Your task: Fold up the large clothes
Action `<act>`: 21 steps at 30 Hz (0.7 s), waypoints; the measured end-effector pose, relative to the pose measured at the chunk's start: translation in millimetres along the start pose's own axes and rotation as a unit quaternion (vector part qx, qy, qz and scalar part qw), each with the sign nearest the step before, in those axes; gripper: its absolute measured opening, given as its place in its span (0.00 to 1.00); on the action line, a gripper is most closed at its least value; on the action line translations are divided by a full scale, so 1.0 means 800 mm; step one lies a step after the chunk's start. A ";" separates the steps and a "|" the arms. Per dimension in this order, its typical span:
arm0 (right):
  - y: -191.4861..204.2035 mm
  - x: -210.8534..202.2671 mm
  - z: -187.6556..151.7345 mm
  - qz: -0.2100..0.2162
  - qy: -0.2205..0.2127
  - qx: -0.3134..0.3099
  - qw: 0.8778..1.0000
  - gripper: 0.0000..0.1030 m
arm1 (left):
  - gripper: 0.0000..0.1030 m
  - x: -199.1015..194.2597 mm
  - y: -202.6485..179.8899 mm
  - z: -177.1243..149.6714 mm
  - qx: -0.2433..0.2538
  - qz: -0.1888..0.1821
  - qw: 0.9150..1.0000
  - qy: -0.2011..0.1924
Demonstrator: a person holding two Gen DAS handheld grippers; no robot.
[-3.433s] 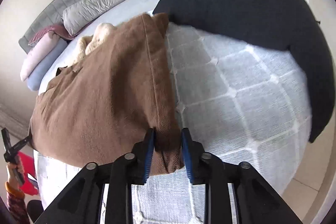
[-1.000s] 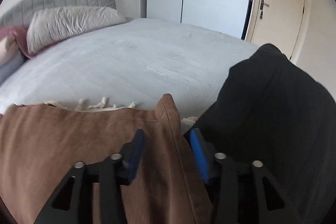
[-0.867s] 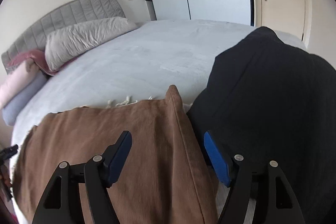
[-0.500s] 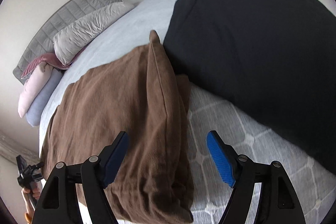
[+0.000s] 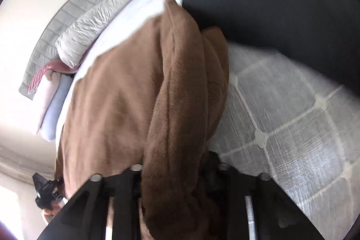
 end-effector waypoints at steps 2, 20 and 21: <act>0.020 -0.041 0.004 0.025 -0.028 -0.009 0.999 0.17 | 0.19 -0.036 -0.029 -0.005 0.015 -0.017 0.999 -0.029; -0.060 -0.076 -0.175 -0.040 0.044 -0.029 0.998 0.48 | 0.58 -0.093 0.078 -0.144 0.062 0.050 0.996 0.048; -0.067 -0.087 -0.178 -0.032 0.026 -0.019 0.999 0.52 | 0.58 -0.108 0.077 -0.143 0.061 0.055 0.996 0.034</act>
Point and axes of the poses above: each gripper's, at about its wrist camera, not at the fingertips, and x roughly the way its jaws point, y to its left, z to its top, the point moved 1 cm from there along x, roughly the way its jaws point, and after that the axes turned 10 degrees about y, right-handed, at the moved point
